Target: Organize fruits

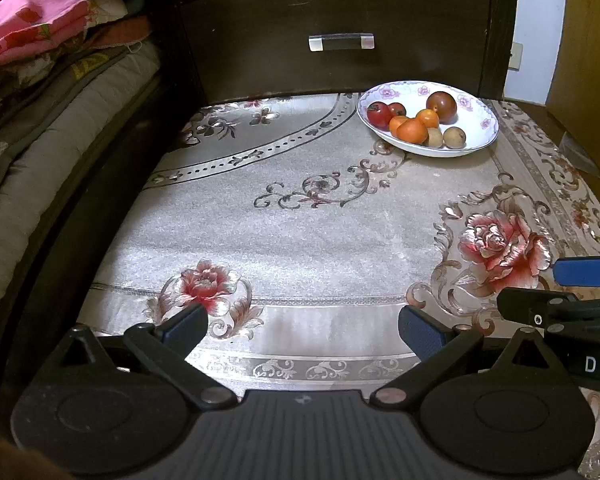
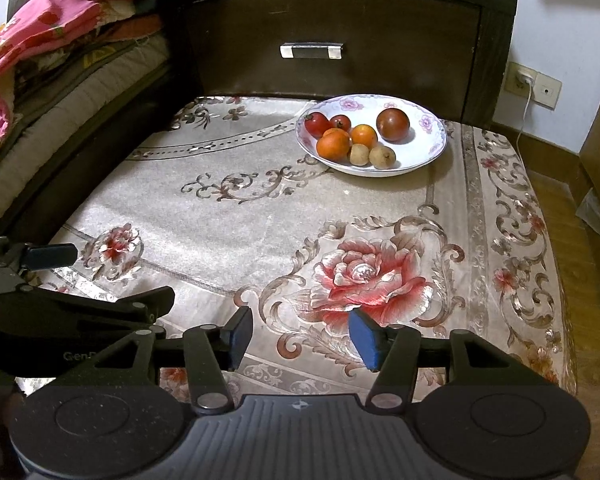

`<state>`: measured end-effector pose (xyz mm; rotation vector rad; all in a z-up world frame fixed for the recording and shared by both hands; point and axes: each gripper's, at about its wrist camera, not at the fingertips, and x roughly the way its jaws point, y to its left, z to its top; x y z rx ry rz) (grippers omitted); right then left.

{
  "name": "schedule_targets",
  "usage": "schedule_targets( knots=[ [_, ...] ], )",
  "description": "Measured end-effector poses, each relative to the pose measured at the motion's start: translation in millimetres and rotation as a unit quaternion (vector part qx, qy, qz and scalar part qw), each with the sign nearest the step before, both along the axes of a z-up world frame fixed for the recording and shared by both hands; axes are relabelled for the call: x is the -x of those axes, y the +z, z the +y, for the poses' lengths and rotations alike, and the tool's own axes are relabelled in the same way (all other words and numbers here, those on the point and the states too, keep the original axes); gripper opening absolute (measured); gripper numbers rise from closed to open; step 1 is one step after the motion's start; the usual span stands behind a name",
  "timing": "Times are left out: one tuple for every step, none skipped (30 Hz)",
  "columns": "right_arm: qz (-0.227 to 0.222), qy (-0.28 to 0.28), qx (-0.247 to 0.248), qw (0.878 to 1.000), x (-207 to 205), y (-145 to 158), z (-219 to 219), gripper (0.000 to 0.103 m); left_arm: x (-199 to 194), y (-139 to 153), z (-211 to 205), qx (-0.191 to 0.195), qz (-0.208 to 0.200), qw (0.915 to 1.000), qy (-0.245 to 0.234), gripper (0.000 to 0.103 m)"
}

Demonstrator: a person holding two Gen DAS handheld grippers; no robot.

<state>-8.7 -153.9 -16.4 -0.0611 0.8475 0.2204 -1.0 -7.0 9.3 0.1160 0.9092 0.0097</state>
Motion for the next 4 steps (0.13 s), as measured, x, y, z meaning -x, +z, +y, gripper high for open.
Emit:
schedule_targets(
  knots=[
    [0.000,0.000,0.000,1.000,-0.2,0.0,-0.1,0.052,0.1,0.0,-0.2,-0.001,0.000,1.0000,0.001,0.103],
    [0.000,0.001,0.000,1.000,-0.2,0.0,-0.1,0.052,0.2,-0.1,-0.3,-0.002,-0.001,1.0000,0.002,0.103],
    [0.001,0.001,0.001,1.000,-0.3,-0.1,-0.2,0.052,0.0,-0.2,-0.1,-0.003,0.000,1.0000,0.004,0.103],
    [0.001,0.001,0.001,1.000,-0.3,-0.3,-0.2,0.052,-0.3,-0.5,0.2,-0.004,0.000,1.0000,0.005,0.103]
  ],
)
